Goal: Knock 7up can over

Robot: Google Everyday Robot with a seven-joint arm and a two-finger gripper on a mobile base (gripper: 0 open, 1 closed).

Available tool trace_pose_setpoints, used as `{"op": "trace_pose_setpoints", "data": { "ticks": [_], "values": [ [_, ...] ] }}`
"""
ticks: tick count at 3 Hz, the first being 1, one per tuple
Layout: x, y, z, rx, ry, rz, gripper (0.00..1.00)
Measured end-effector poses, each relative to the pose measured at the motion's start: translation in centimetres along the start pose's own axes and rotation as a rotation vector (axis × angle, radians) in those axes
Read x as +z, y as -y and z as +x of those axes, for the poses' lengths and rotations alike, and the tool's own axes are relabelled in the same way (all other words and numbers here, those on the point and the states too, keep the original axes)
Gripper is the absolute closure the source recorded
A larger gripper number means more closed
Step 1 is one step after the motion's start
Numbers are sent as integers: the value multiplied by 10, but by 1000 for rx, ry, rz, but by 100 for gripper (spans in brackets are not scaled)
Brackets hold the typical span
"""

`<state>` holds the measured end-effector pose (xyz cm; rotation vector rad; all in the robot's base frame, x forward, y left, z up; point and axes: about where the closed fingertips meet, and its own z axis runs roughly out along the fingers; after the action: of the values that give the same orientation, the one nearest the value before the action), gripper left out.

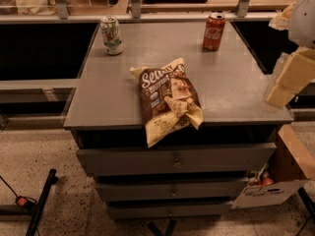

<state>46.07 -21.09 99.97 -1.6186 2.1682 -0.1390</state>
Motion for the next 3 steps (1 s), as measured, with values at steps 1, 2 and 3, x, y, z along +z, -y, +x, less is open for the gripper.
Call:
{"op": "trace_pose_setpoints", "data": {
  "ticks": [1, 2, 3],
  "values": [
    [10, 35, -14, 31, 97, 25, 0],
    [26, 64, -39, 30, 228, 45, 0],
    [41, 90, -69, 29, 388, 57, 0]
  ]
}}
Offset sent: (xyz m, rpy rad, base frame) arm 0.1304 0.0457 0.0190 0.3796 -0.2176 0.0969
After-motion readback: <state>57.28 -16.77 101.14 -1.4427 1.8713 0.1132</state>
